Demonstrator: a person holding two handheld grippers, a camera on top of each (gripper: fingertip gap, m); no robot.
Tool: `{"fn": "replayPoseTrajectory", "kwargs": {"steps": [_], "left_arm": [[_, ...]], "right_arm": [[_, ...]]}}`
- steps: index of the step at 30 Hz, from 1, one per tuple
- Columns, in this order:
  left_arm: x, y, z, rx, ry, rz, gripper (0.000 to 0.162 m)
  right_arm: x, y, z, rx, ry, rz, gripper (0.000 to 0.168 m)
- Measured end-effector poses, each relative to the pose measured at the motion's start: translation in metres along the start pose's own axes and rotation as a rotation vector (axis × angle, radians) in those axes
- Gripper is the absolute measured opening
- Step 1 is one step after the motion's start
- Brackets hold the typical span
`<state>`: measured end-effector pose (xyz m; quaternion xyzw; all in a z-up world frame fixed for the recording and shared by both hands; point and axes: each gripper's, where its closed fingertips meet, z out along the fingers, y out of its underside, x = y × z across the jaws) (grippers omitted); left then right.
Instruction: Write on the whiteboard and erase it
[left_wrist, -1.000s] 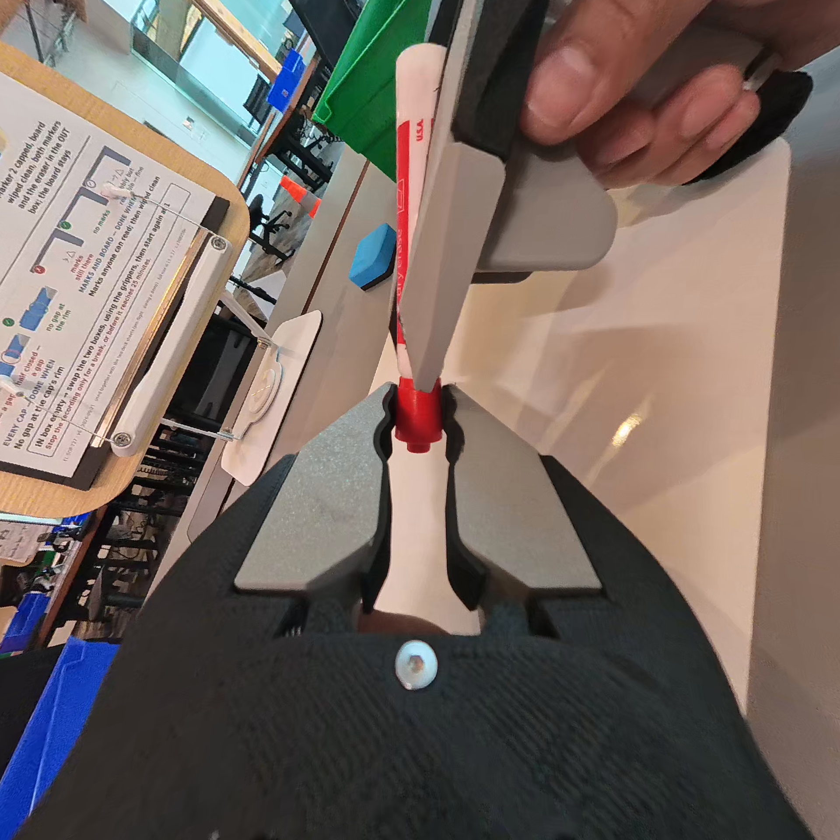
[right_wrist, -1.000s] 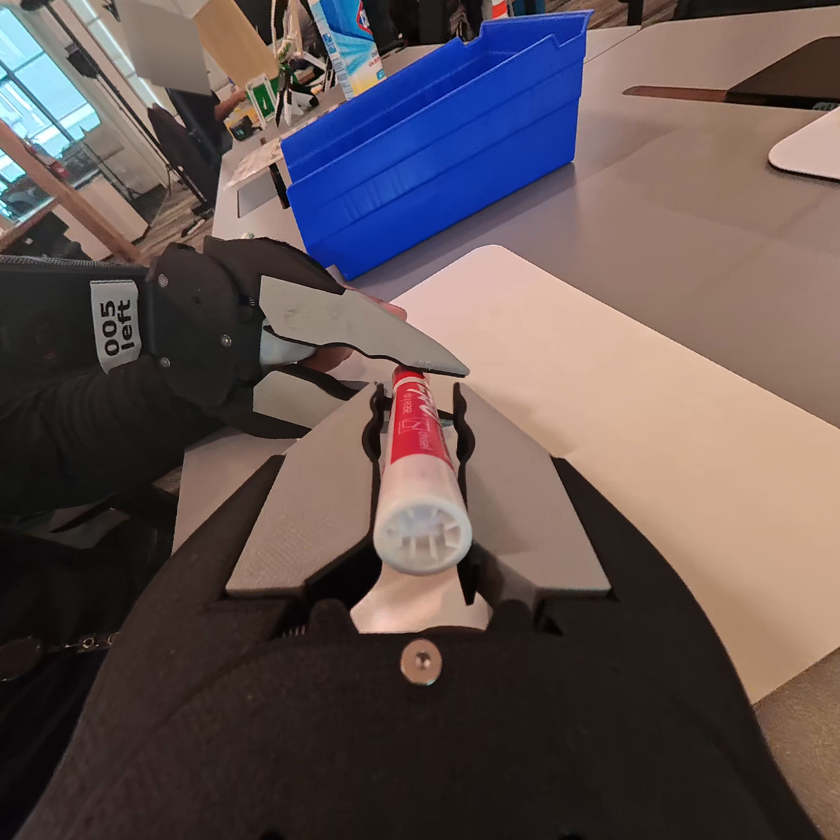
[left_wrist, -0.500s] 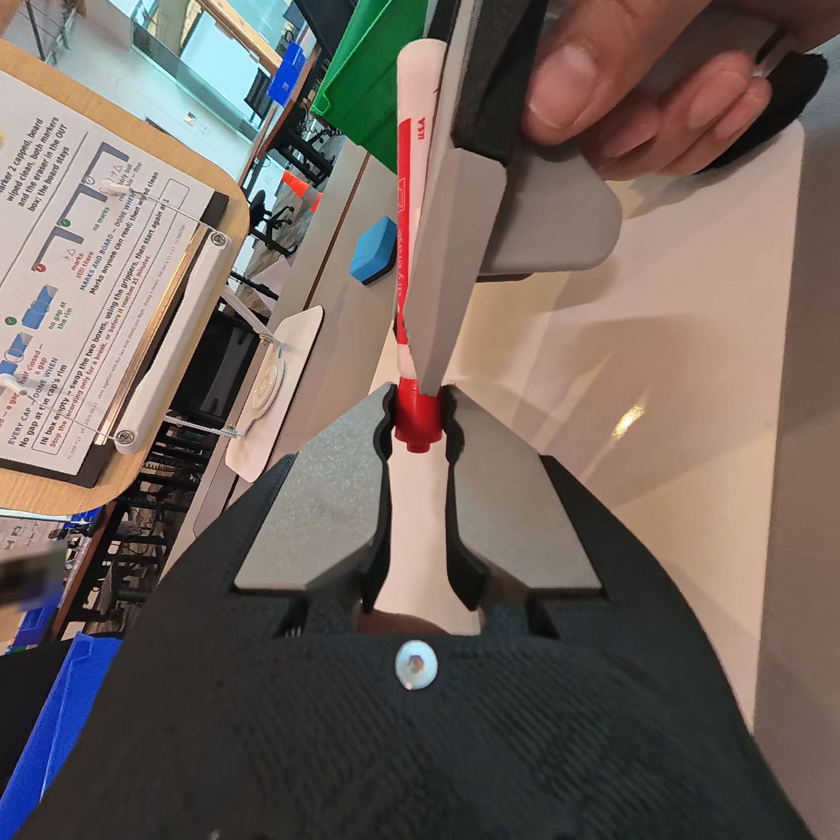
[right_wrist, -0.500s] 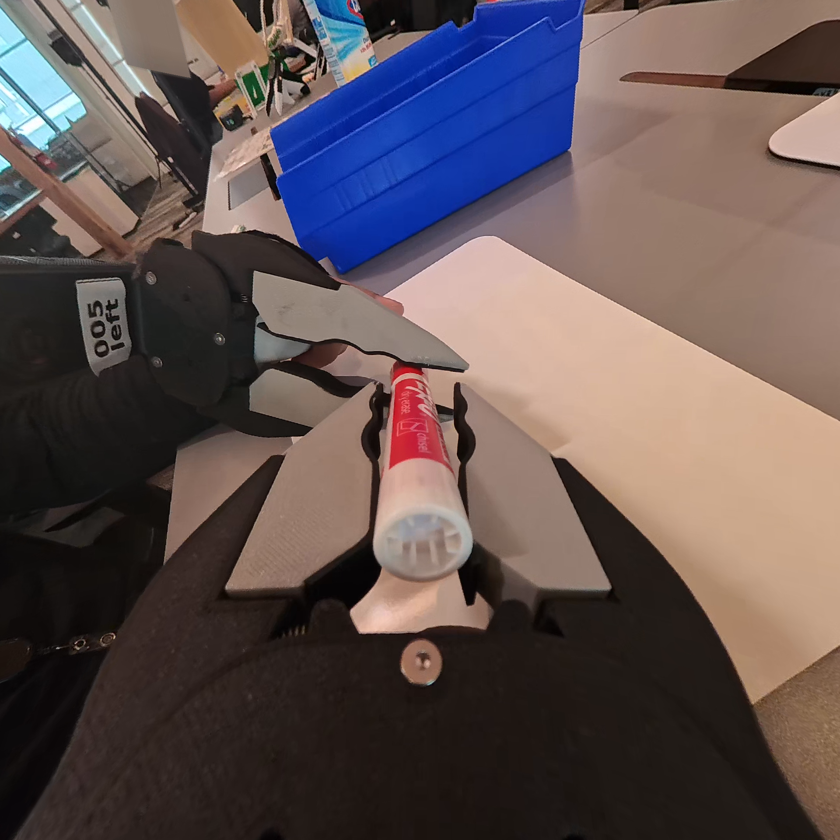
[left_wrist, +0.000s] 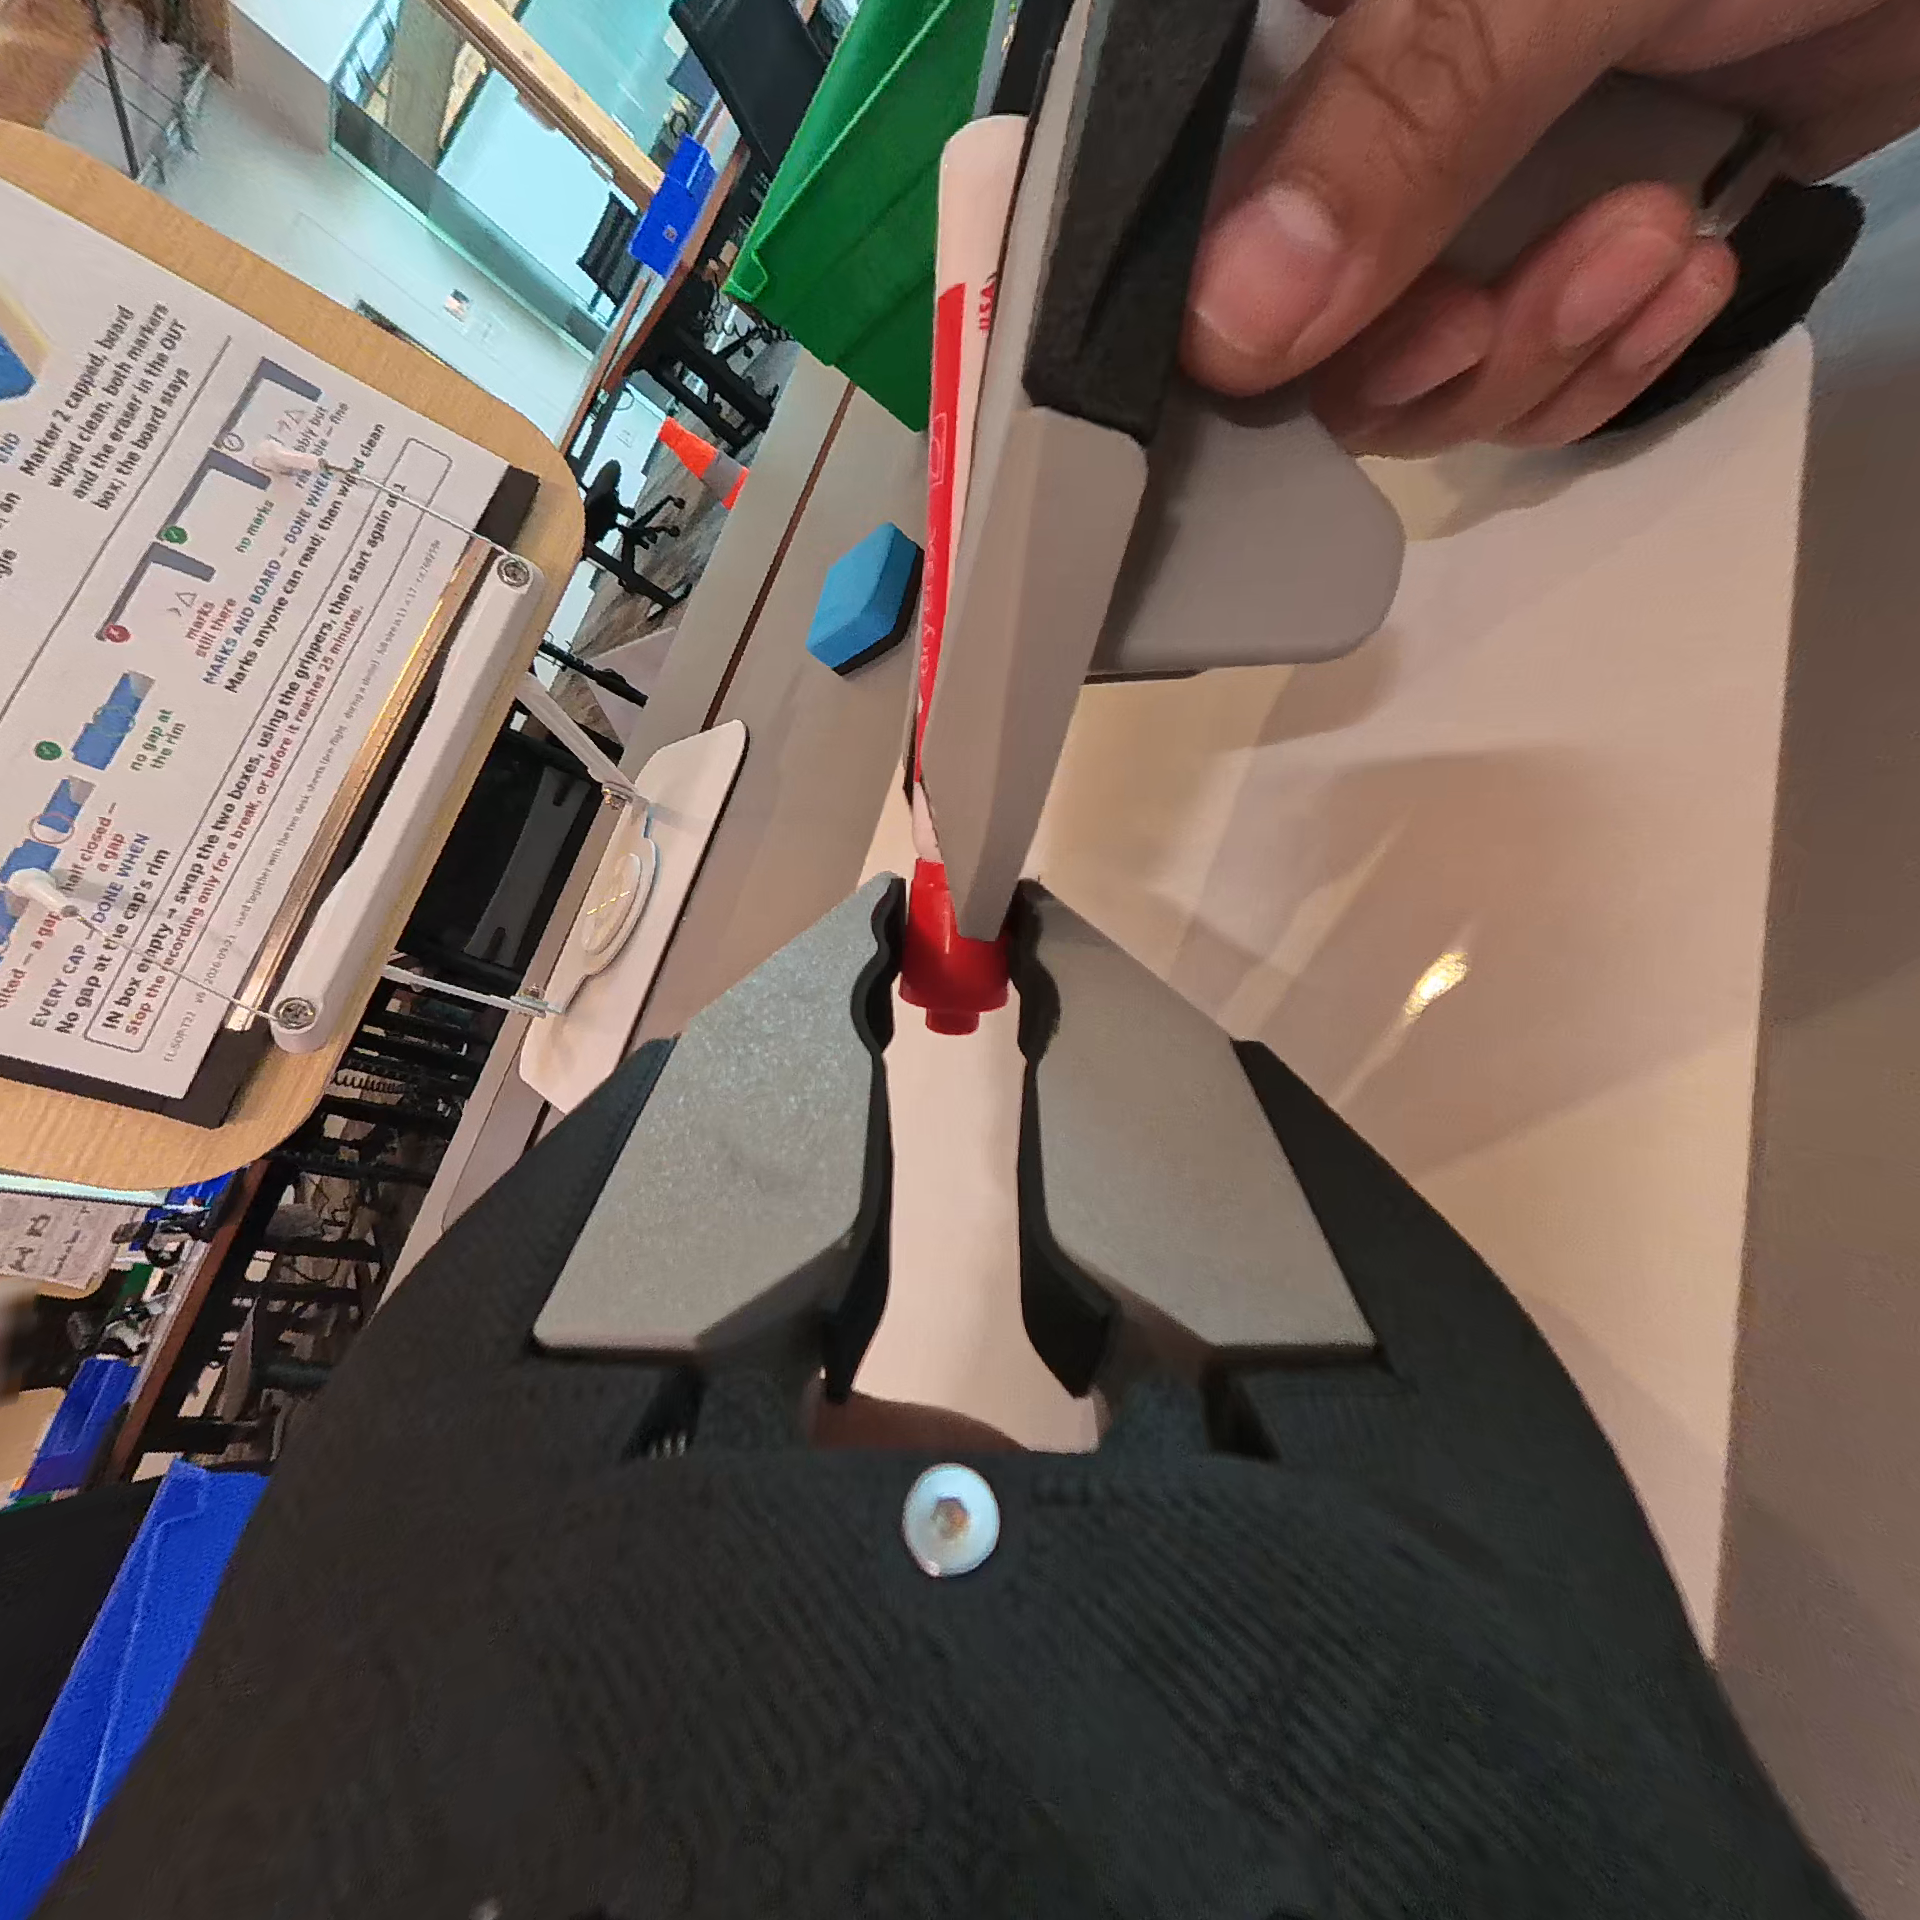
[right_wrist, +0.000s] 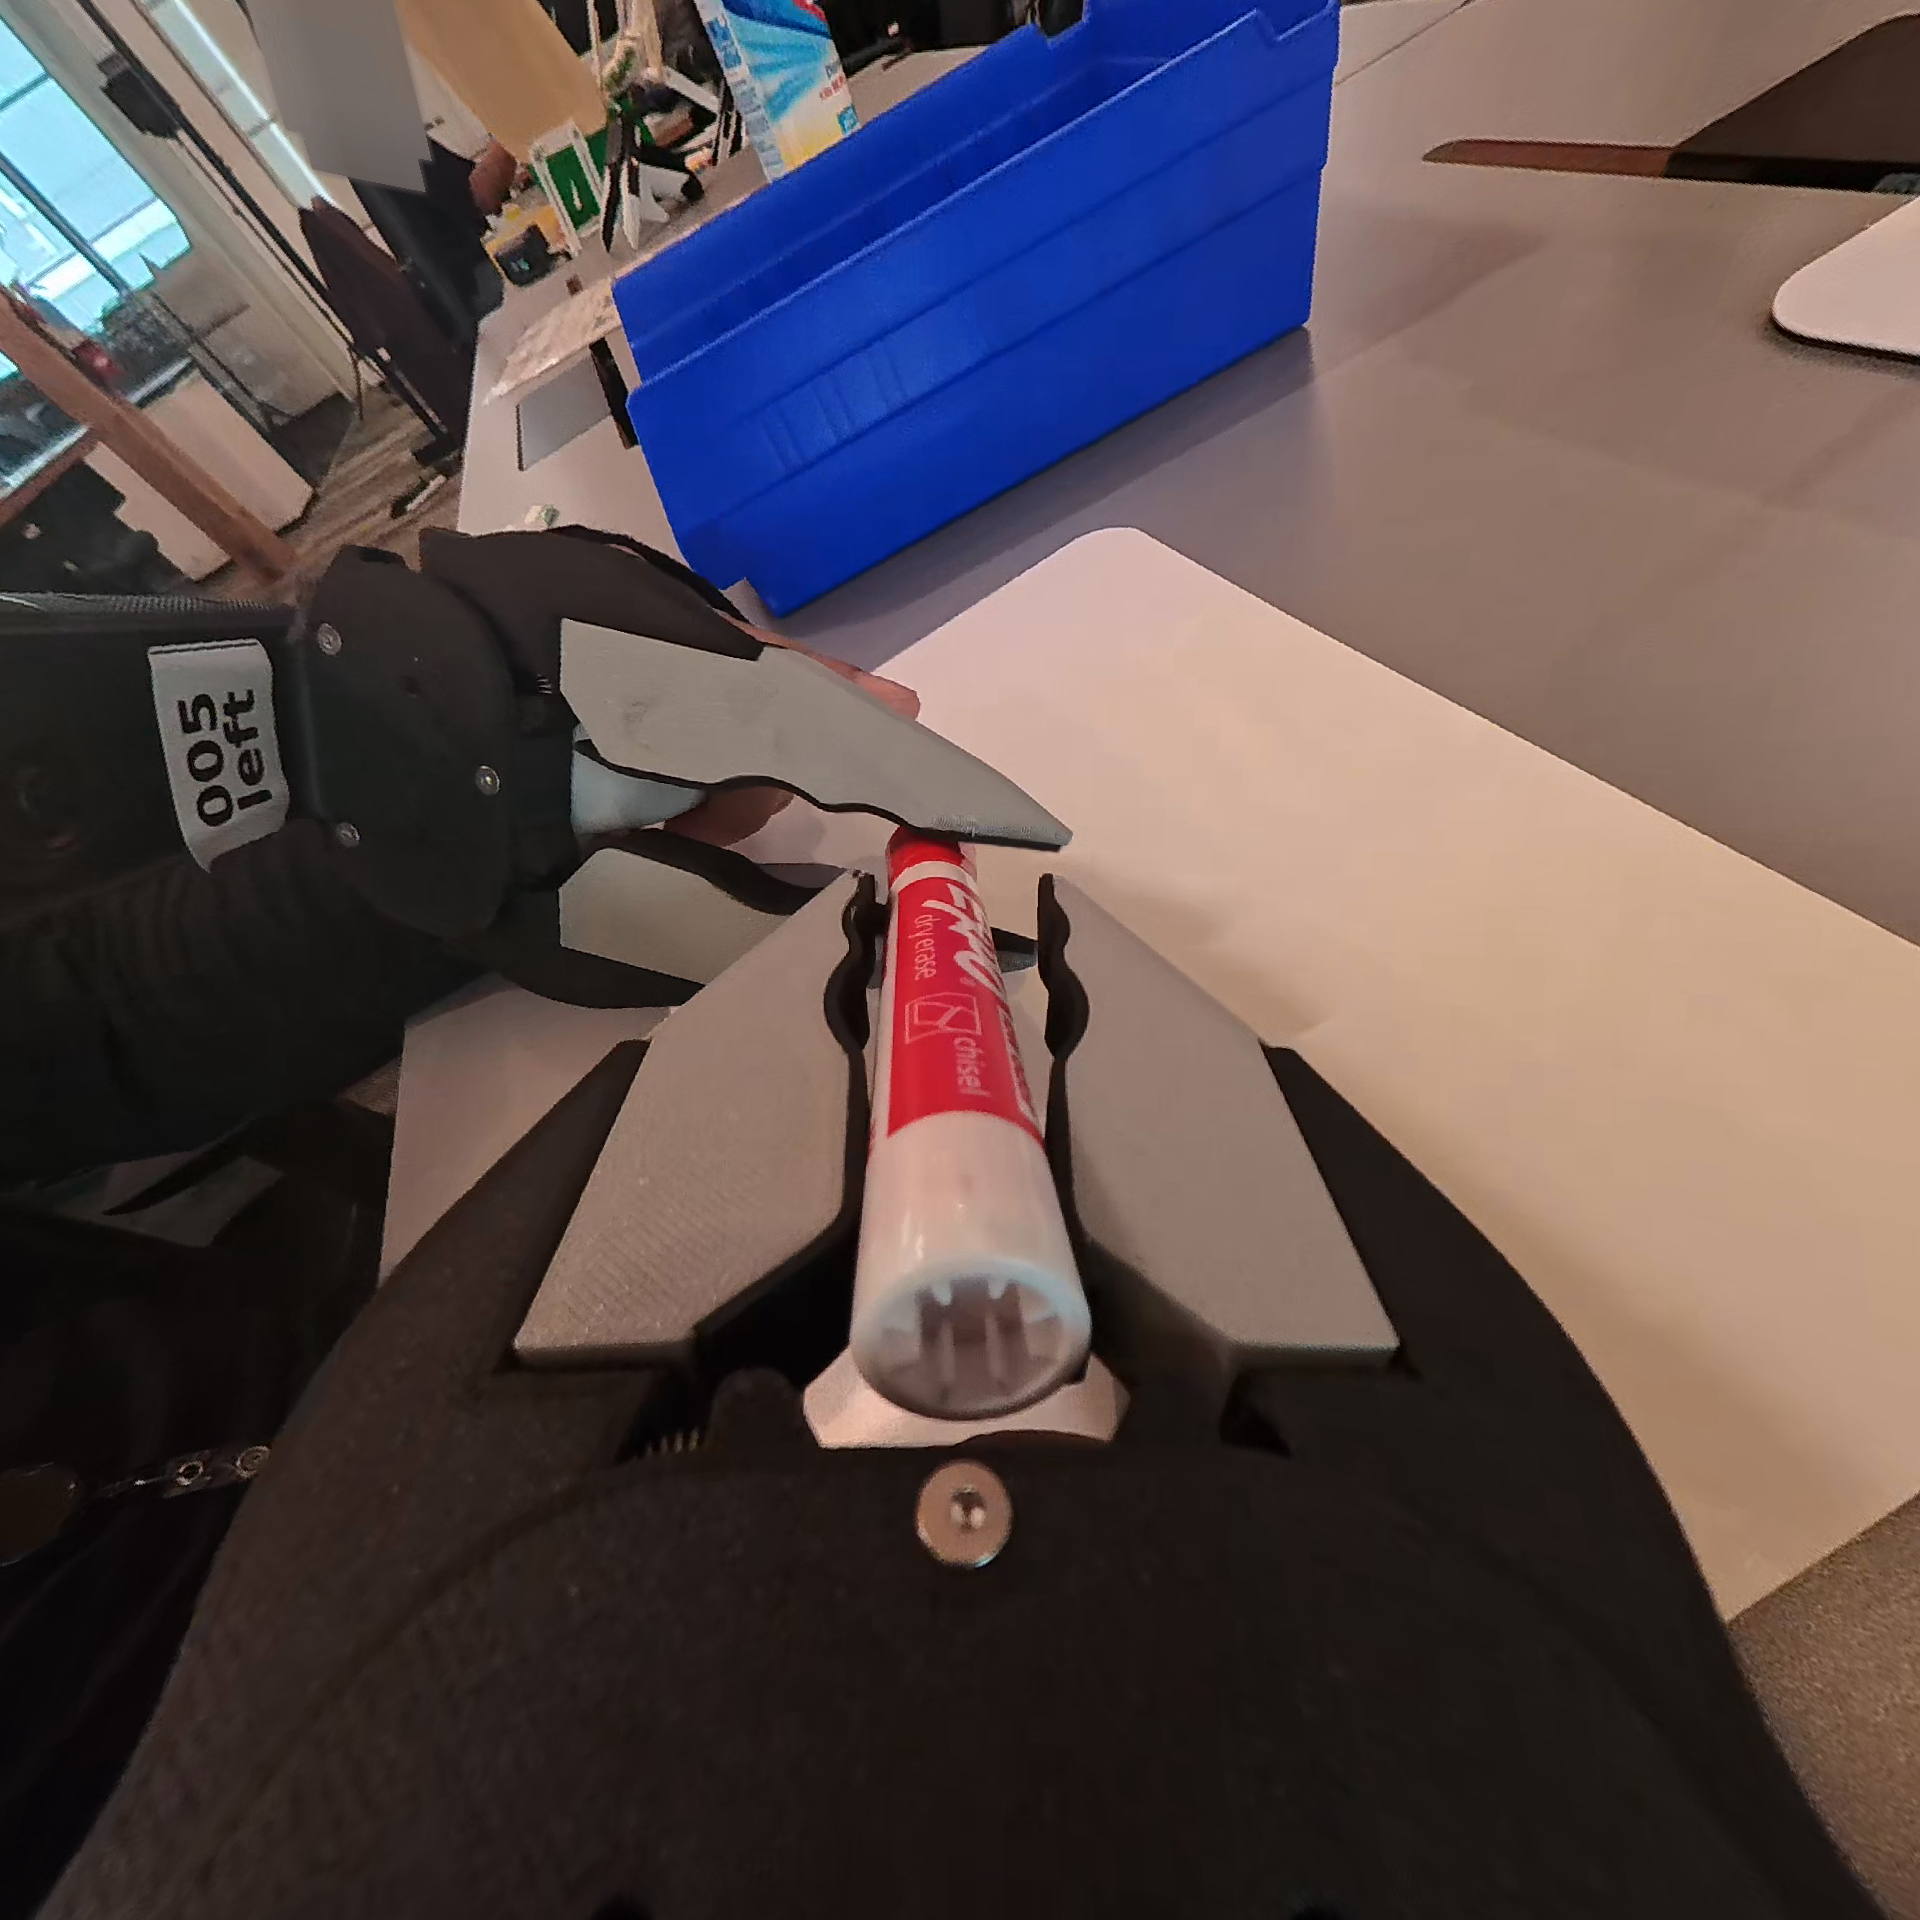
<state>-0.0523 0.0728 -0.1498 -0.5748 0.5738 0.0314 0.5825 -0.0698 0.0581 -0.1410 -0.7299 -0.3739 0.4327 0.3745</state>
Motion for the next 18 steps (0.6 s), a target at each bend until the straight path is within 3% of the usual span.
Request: {"fn": "replayPoseTrajectory", "kwargs": {"steps": [18], "left_arm": [[0.0066, 0.0020, 0.0009, -0.004, 0.063, -0.057, 0.017]], "right_arm": [[0.0009, -0.0033, -0.0021, 0.018, 0.003, 0.038, 0.029]]}}
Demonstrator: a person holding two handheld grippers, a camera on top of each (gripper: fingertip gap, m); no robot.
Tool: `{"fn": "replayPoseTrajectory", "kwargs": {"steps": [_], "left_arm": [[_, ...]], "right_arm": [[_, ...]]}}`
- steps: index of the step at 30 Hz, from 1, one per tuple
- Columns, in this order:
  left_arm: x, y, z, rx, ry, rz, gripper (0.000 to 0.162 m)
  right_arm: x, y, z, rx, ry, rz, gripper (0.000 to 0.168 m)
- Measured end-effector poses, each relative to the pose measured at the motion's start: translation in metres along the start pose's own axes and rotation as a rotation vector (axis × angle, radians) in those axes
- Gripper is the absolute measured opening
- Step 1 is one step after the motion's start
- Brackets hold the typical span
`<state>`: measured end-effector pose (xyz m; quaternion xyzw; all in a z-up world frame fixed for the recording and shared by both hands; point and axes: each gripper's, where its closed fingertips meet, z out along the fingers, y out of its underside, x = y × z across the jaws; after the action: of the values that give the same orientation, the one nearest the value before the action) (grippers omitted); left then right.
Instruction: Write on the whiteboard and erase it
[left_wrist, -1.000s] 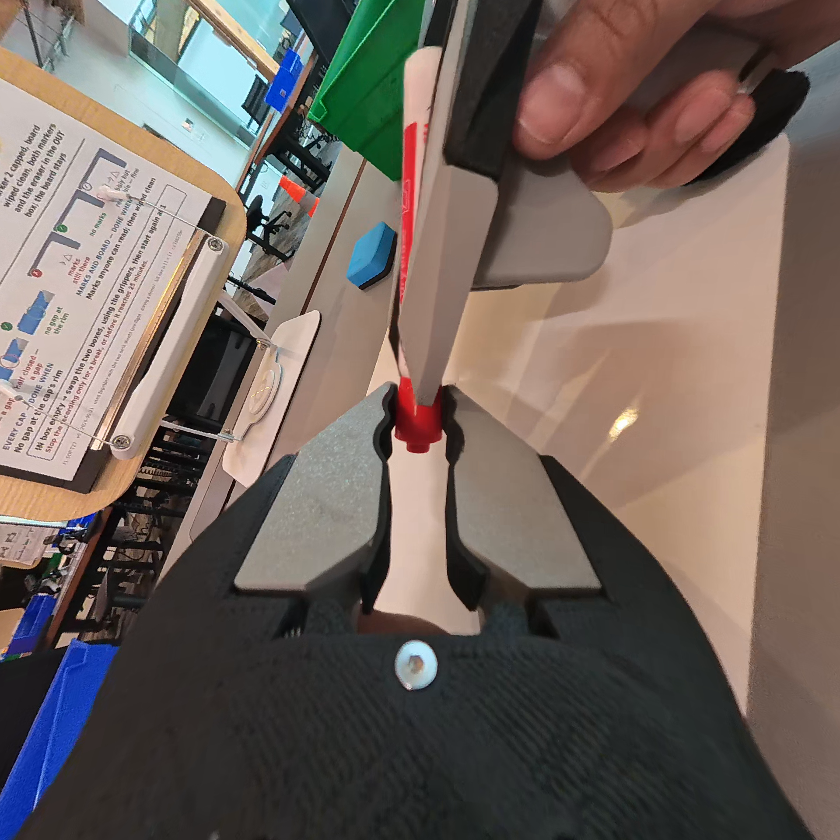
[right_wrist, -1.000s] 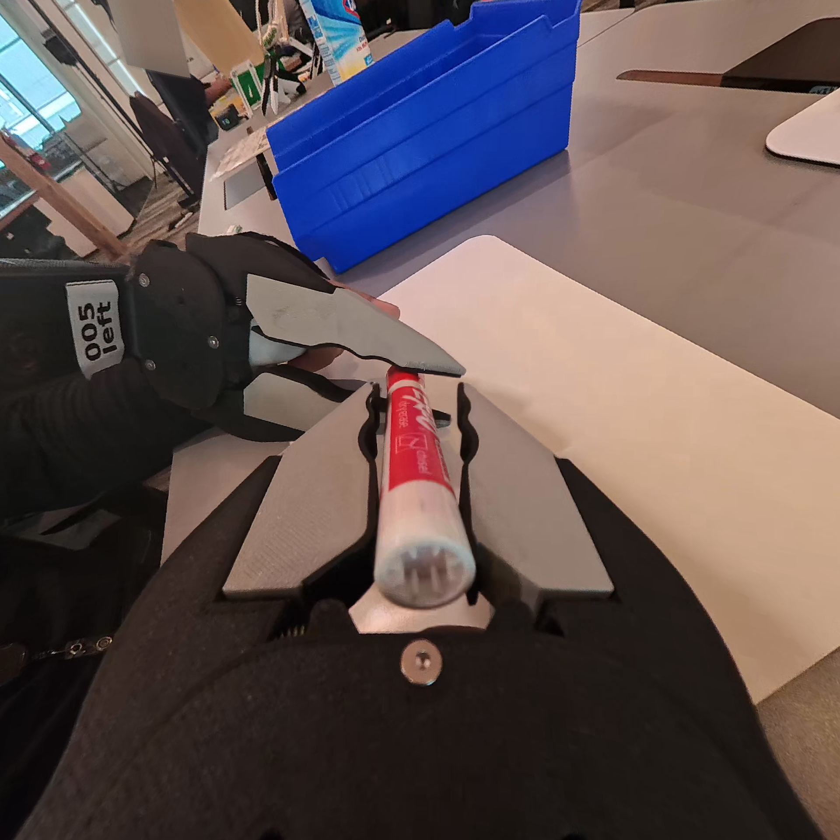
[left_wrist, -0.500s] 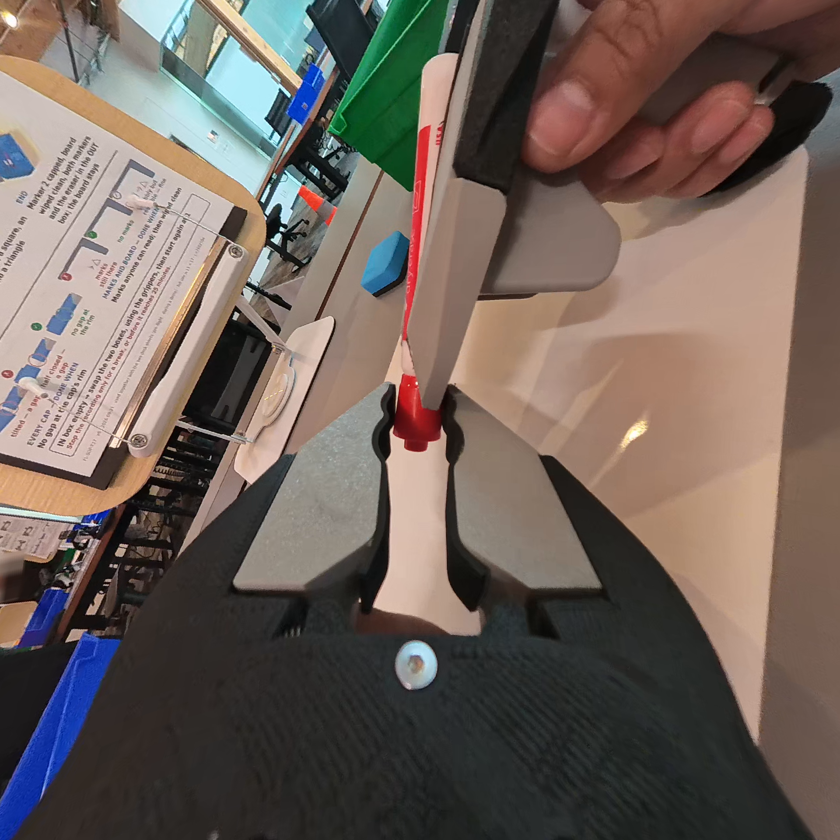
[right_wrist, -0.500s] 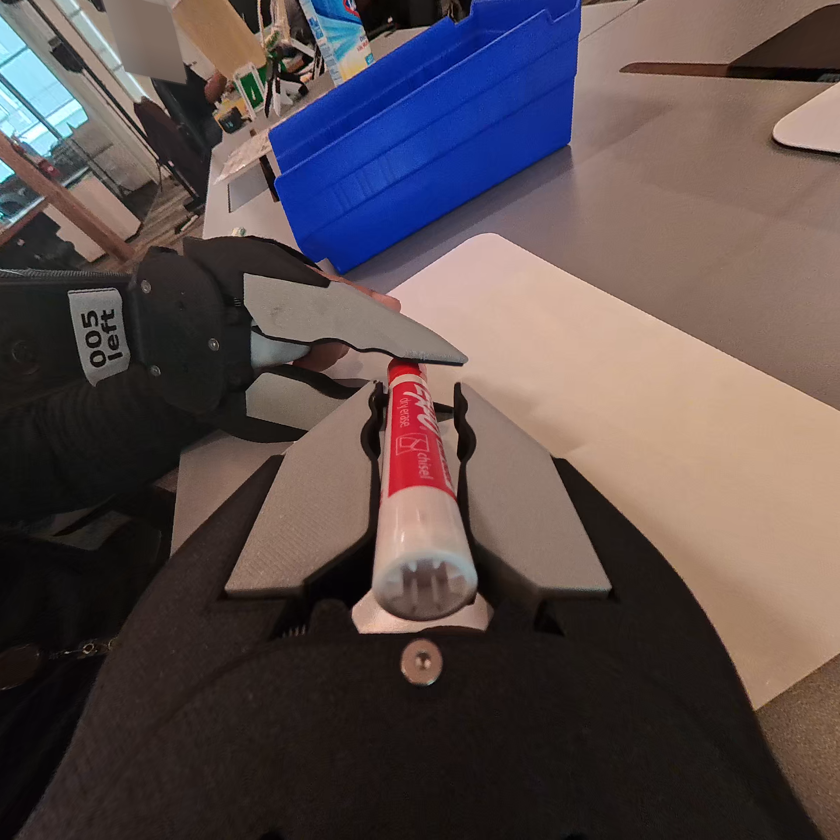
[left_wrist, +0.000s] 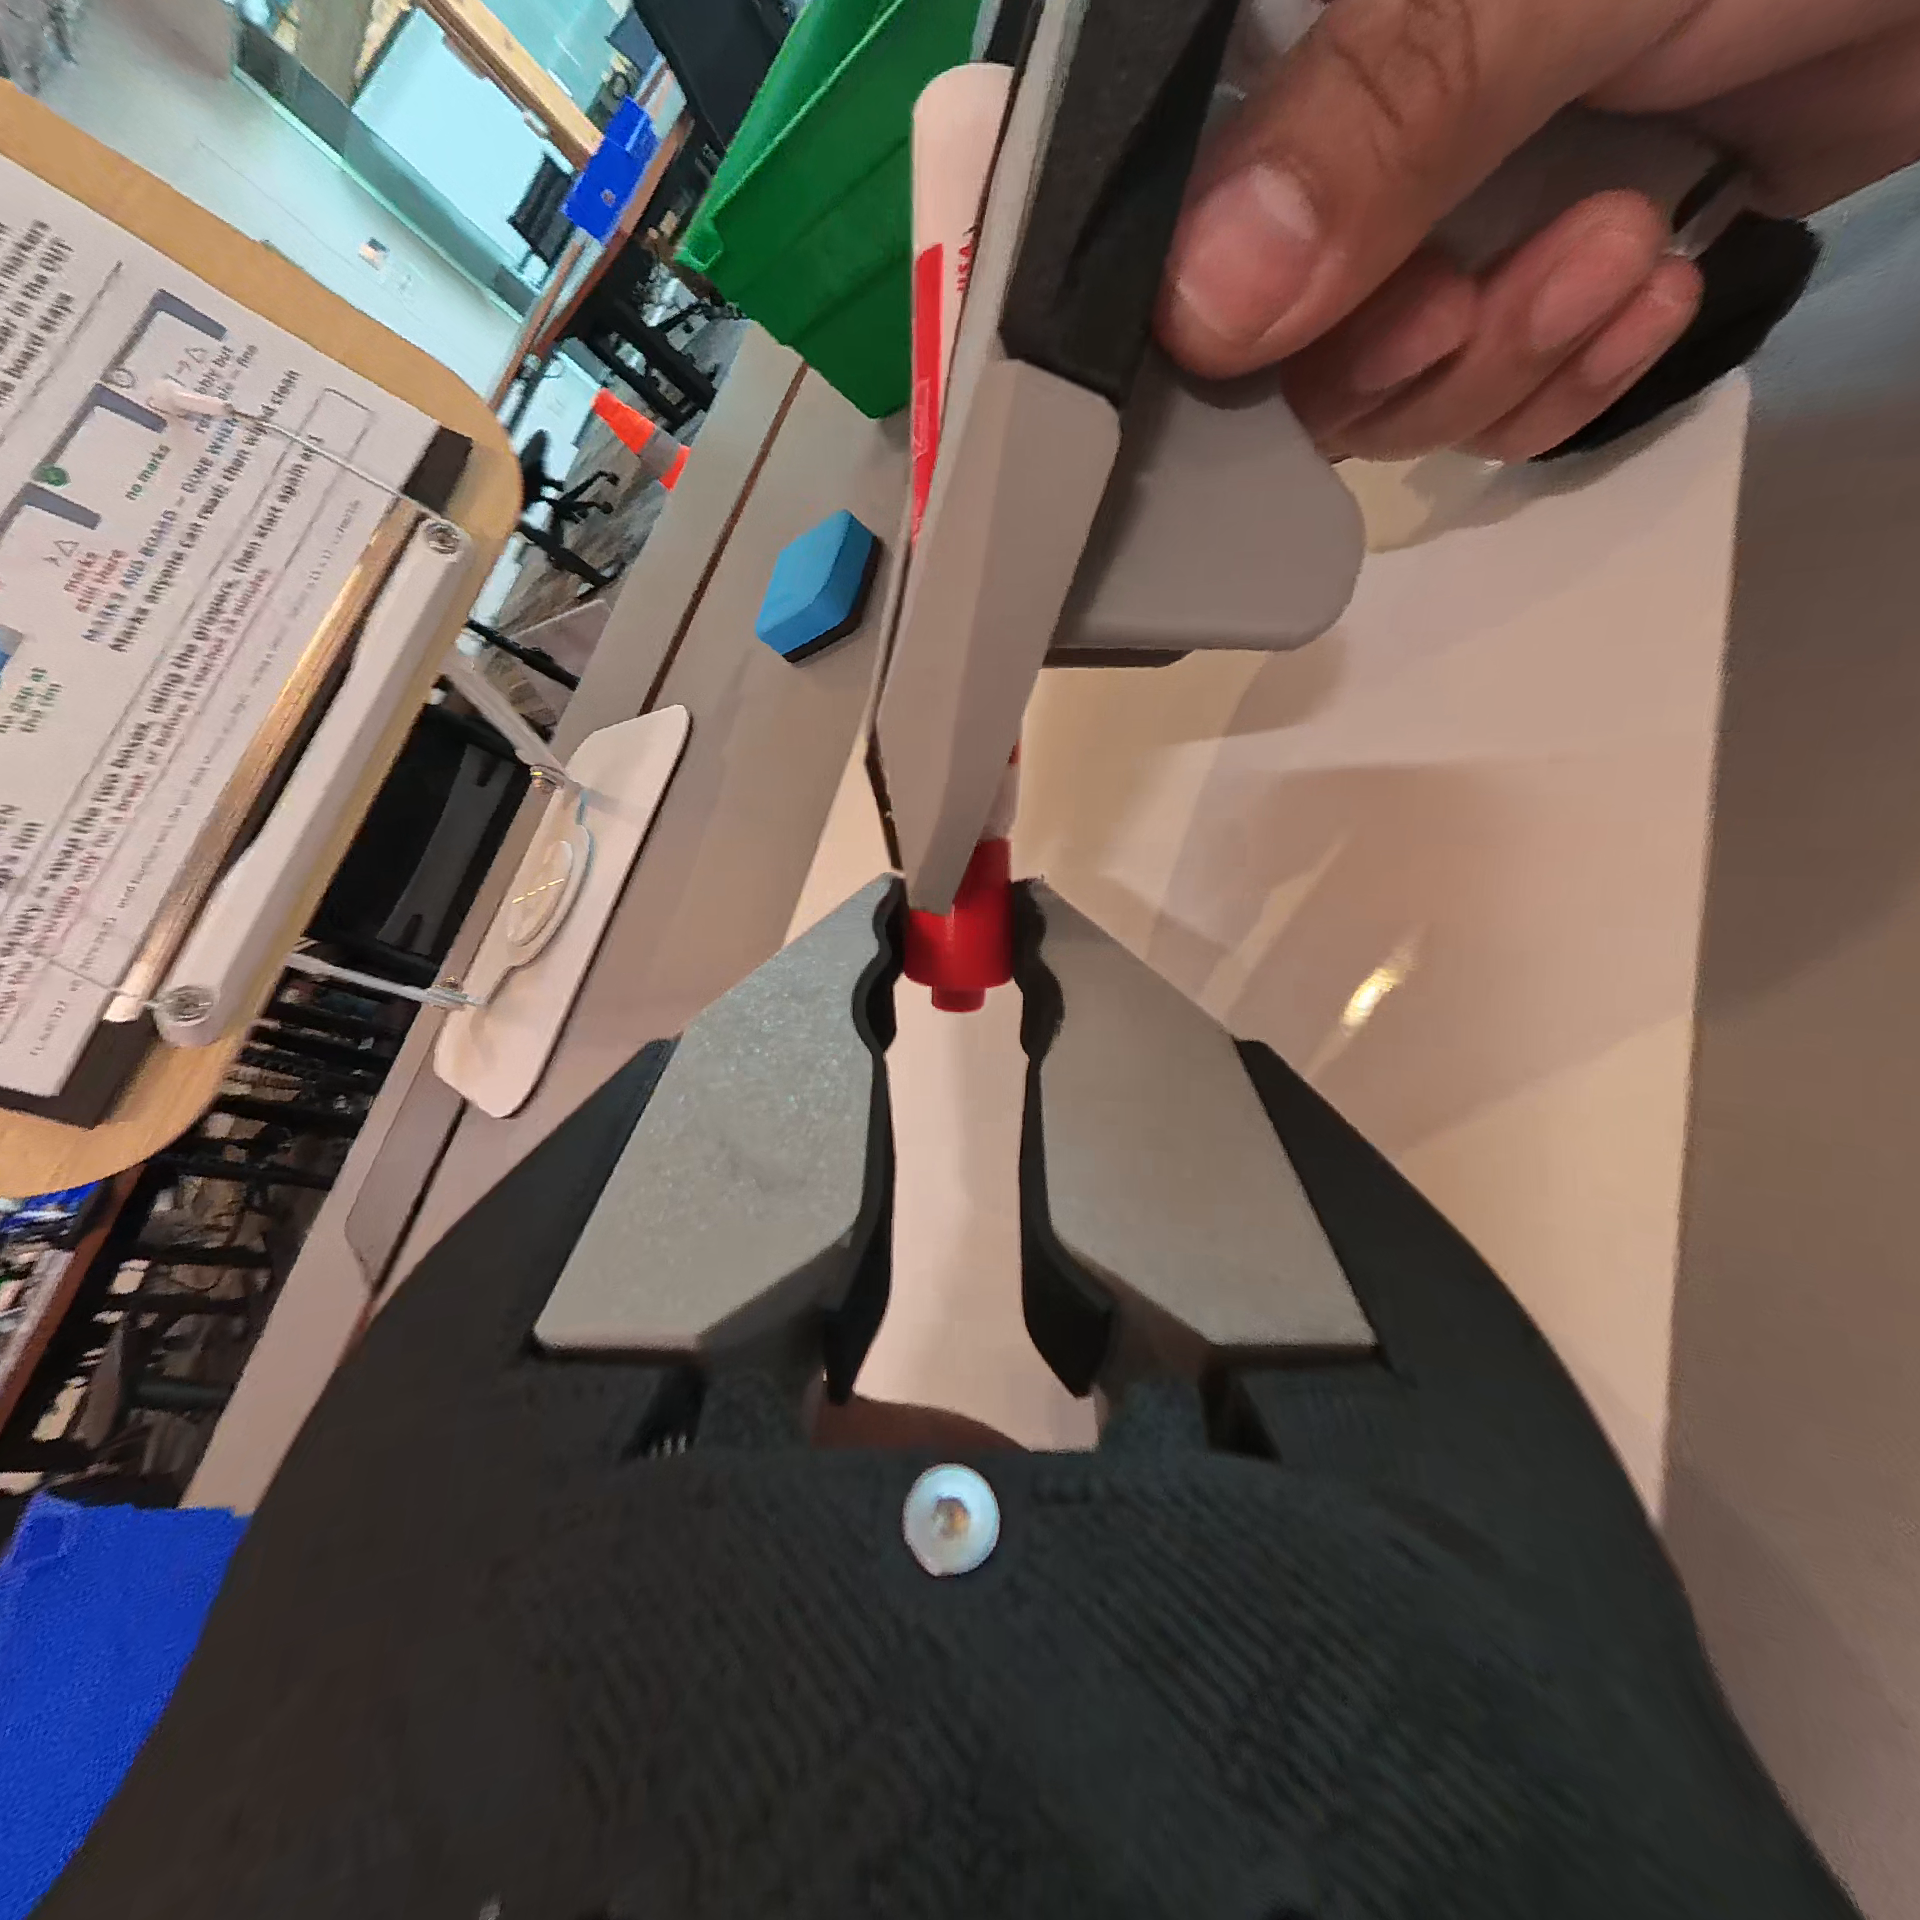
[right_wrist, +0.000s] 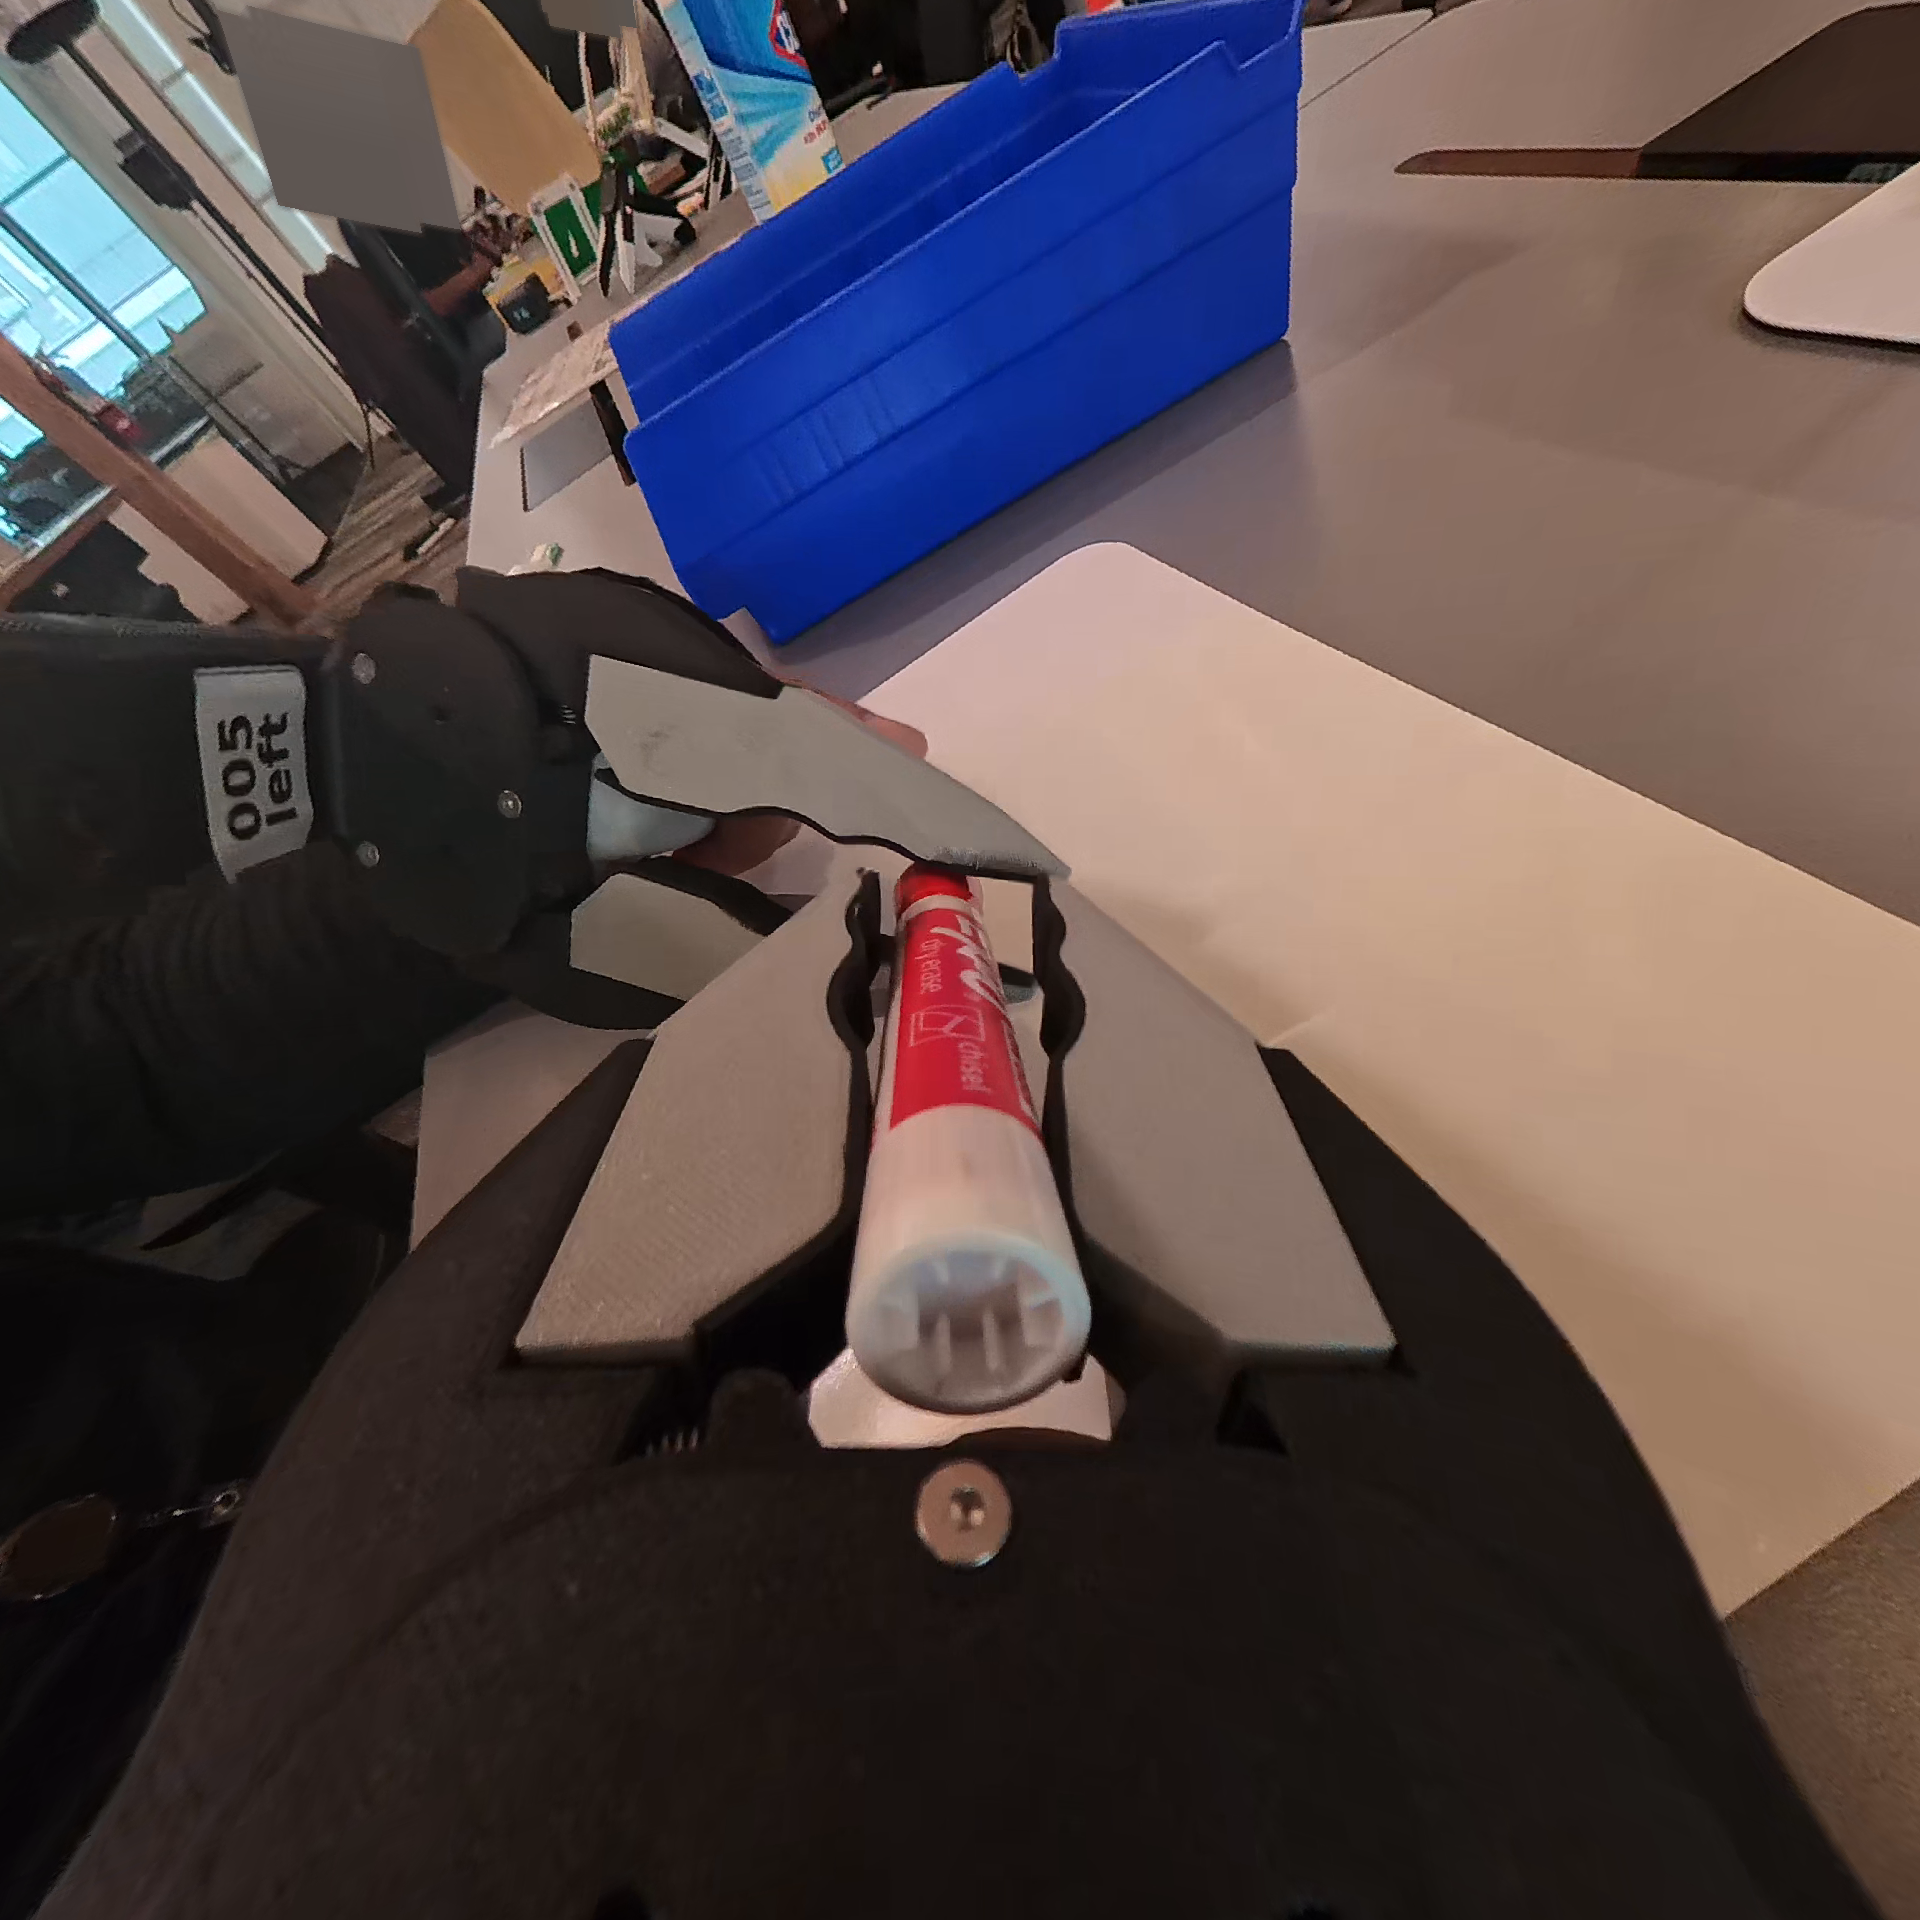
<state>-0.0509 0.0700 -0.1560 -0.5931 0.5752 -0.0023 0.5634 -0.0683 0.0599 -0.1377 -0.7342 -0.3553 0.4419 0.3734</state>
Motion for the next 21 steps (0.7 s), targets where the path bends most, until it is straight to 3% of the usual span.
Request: {"fn": "replayPoseTrajectory", "kwargs": {"steps": [12, 21], "left_arm": [[0.023, -0.008, -0.026, 0.081, 0.391, -0.331, 0.018], [0.002, -0.006, -0.009, 0.041, 0.130, -0.174, 0.018]], "right_arm": [[-0.026, 0.005, 0.002, -0.053, -0.074, -0.135, 0.027], [-0.004, 0.001, -0.003, -0.015, -0.016, 0.004, 0.028]]}}
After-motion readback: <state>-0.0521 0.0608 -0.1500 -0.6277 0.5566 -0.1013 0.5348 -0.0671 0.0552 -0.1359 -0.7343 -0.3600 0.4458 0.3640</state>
